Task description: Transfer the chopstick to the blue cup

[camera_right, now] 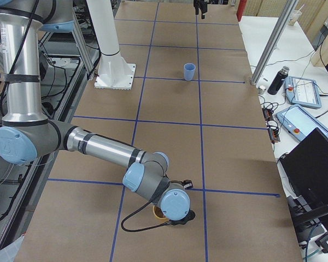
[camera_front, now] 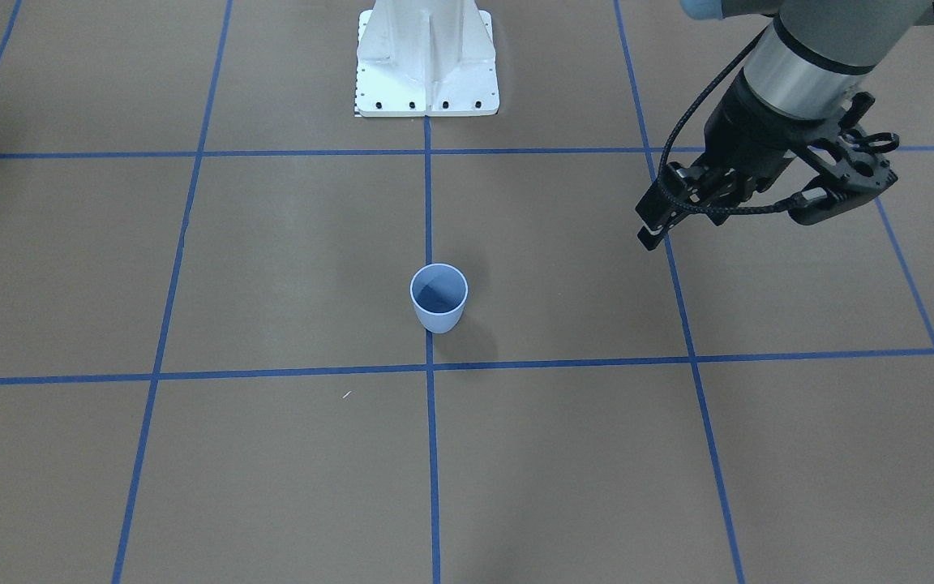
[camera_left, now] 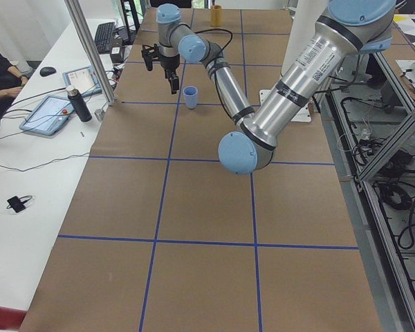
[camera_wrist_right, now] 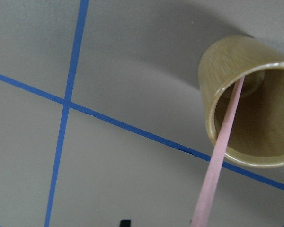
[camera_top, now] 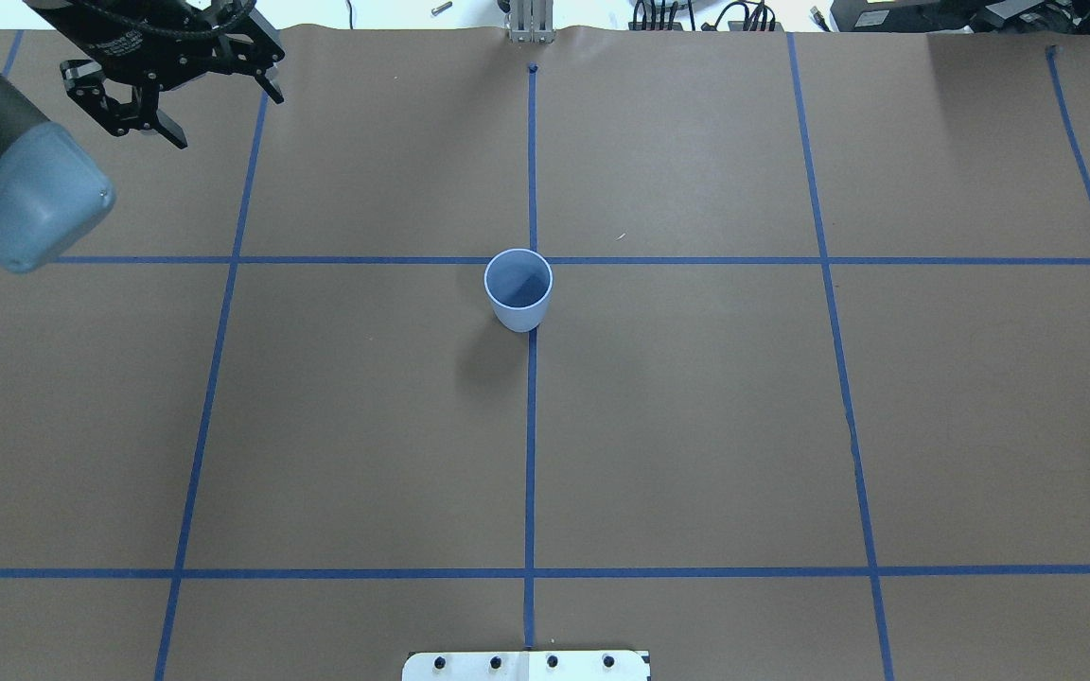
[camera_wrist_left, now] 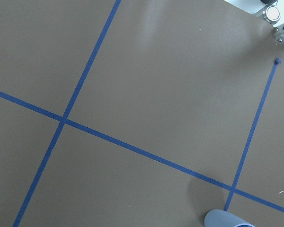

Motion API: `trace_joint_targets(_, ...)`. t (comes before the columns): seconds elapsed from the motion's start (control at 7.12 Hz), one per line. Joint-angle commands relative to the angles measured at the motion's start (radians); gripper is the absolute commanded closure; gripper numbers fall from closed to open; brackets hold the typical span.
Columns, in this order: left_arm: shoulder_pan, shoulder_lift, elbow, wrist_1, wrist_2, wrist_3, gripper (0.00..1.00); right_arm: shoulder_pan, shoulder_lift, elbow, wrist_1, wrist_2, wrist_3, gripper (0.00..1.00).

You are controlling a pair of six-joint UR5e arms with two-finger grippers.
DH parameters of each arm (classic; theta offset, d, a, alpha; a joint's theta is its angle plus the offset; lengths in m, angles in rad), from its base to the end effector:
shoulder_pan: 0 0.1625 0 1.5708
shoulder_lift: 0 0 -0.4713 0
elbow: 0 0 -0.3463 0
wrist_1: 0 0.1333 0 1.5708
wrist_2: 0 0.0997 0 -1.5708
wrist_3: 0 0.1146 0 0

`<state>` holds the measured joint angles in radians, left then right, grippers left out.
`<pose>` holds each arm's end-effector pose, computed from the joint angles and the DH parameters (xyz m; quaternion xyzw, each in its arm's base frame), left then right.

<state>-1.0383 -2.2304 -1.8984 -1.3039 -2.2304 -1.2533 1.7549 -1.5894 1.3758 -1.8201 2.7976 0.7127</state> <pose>0.2575 -0.5613 0.2483 -0.0270 0.4498 -0.2054 0.8688 0.0985 -0.3902 0.7862 -0.3274 -0.4918 0.4640 0.6600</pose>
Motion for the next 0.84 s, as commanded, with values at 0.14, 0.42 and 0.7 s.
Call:
trace_joint_targets(0.14, 0.001, -0.002, -0.001, 0.000, 0.000, 0.000, 0.02, 0.001, -0.023, 0.015, 0.002, 0.000, 0.002, 0.64)
trace_joint_targets(0.42, 0.001, -0.006, -0.004, 0.003, -0.003, -0.002, 0.02, 0.005, -0.026, 0.019, 0.004, -0.003, 0.002, 0.77)
trace_joint_targets(0.7, 0.004, -0.015, -0.024, 0.037, -0.003, -0.002, 0.02, 0.006, -0.027, 0.032, 0.004, -0.004, 0.002, 0.86)
